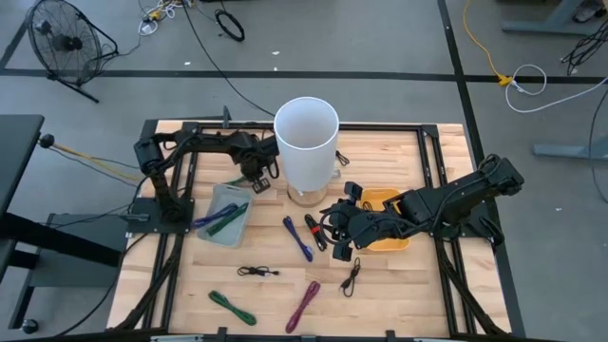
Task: Pick & Place USB Port
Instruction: Put the top green patterned USB charger into the gray bin
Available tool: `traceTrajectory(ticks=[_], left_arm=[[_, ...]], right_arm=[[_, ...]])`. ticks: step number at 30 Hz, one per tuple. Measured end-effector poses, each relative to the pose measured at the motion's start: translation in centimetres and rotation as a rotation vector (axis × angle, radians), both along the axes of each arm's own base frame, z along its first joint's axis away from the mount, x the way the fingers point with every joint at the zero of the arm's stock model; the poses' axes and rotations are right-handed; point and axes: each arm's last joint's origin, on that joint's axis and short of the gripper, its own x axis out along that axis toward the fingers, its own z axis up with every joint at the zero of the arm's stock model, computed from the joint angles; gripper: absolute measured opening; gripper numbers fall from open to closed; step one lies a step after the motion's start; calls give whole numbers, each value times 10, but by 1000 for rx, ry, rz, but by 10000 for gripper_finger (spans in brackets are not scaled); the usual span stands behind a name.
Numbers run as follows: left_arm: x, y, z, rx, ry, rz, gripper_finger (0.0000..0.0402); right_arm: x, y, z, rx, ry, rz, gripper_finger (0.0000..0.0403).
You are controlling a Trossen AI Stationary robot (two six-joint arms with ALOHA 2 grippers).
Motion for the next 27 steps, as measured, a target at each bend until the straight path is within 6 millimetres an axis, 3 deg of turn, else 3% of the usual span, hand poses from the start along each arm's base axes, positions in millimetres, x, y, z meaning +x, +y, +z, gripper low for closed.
traceTrajectory(ticks=[5,10,14,20,27], left_arm=[[10,6,27,33,-8,-1,25],[14,8,71,50,-40,34,25],[6,1,115,43,-49,73,25],[-16,-37,161,-69,-172,65,25],[-42,-113,179,-89,-276,111,25]], right_arm=[[0,0,0,-2,1,2,146],[0,0,0,-3,4,2,146],[-1,0,-1,-3,10,2,146],[-1,0,-1,-2,16,0,146],[-1,-1,-2,14,18,-14,146]])
